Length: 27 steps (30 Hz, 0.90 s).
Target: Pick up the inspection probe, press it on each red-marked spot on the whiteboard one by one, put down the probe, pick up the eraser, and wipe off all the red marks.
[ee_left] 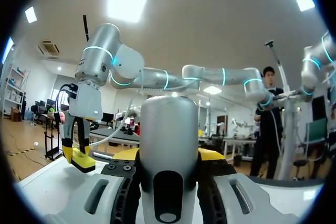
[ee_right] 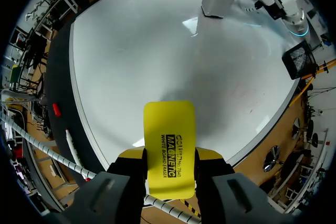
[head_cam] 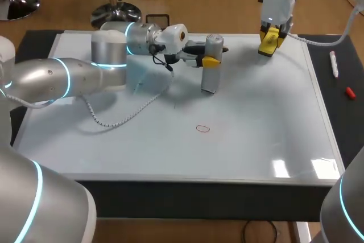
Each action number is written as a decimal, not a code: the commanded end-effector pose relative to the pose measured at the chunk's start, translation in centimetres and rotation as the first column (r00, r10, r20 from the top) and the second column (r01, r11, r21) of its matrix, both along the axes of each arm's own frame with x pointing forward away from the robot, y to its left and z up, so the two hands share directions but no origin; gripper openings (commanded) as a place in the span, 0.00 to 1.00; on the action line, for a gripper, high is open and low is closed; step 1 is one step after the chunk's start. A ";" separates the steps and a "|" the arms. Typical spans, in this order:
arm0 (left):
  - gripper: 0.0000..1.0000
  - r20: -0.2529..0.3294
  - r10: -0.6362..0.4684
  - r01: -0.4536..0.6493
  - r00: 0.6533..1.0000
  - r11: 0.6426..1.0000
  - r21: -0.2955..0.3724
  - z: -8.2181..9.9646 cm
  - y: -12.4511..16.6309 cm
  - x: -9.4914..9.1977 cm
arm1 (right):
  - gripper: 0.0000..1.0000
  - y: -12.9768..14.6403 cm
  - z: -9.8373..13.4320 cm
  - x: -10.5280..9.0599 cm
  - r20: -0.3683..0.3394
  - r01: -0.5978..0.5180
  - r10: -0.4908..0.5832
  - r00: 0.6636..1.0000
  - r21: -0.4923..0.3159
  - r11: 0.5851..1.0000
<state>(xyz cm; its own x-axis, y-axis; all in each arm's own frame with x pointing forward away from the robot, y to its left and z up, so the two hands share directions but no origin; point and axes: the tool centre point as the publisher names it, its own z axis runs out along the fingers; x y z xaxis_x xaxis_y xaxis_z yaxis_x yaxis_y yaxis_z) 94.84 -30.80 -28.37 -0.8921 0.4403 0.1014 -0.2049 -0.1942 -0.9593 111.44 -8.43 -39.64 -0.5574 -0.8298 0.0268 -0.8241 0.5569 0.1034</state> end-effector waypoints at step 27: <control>0.00 0.018 0.023 -0.023 1.000 0.999 0.021 0.1 0.7 -0.2 | 0.00 0.0 0.1 0.1 -0.001 -0.002 0.002 1.000 -0.003 1.000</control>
